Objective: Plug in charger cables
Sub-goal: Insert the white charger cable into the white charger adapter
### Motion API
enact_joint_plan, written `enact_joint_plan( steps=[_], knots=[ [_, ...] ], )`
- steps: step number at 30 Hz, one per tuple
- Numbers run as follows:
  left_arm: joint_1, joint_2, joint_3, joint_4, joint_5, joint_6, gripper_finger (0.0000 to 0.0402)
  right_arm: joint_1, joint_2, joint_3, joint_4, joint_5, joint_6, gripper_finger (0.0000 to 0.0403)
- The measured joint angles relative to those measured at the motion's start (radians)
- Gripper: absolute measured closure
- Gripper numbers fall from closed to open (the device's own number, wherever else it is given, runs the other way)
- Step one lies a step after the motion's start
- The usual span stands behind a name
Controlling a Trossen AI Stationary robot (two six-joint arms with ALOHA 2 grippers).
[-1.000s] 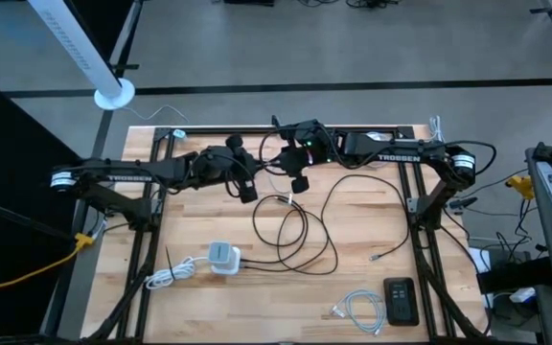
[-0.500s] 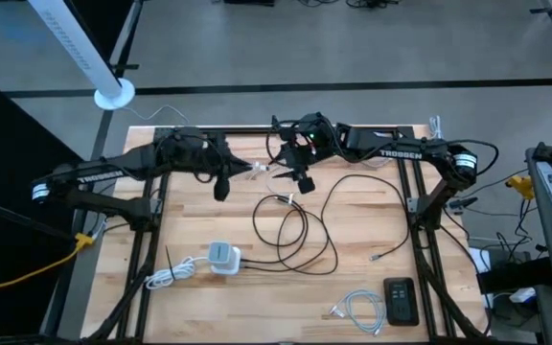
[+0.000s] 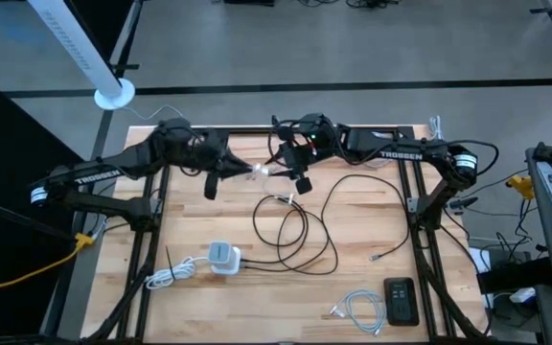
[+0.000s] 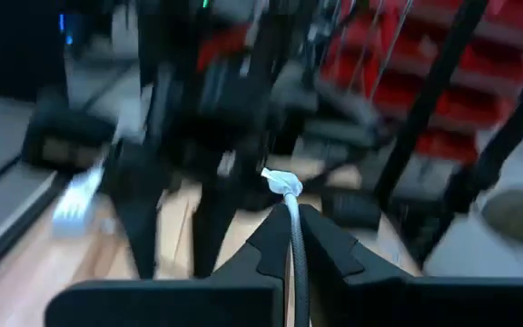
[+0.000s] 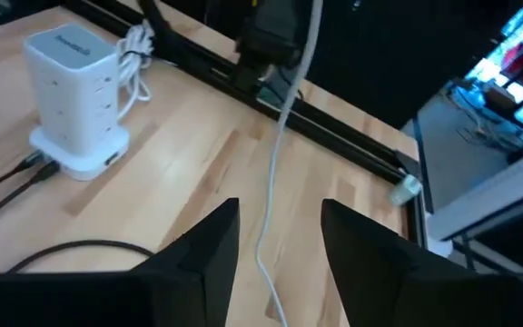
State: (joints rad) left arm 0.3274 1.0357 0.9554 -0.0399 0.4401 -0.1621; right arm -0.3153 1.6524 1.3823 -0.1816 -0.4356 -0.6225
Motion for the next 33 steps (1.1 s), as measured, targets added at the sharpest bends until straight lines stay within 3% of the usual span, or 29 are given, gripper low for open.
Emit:
enact_joint_plan(
  steps=[4,7,17,27,33],
  knots=[
    [0.005,-0.001,0.0,0.068,0.018,-0.09,0.0402,0.001,0.0,0.0,0.019,0.02,-0.005,0.0276],
    [0.006,-0.003,0.0,0.068,0.017,-0.104,0.0402,0.001,0.0,0.0,0.036,0.07,-0.01,0.0286],
    [0.005,-0.02,0.0,0.074,0.017,-0.095,0.0402,0.003,-0.003,-0.018,0.121,0.06,-0.104,0.0319],
    [0.005,-0.075,-0.011,0.041,0.014,-0.091,0.0402,0.001,-0.011,-0.281,0.73,0.017,-0.063,0.0383],
    [0.005,-0.084,-0.079,0.088,-0.057,-0.12,0.0402,0.006,-0.012,-0.385,0.975,0.017,-0.037,0.0371]
  ],
)
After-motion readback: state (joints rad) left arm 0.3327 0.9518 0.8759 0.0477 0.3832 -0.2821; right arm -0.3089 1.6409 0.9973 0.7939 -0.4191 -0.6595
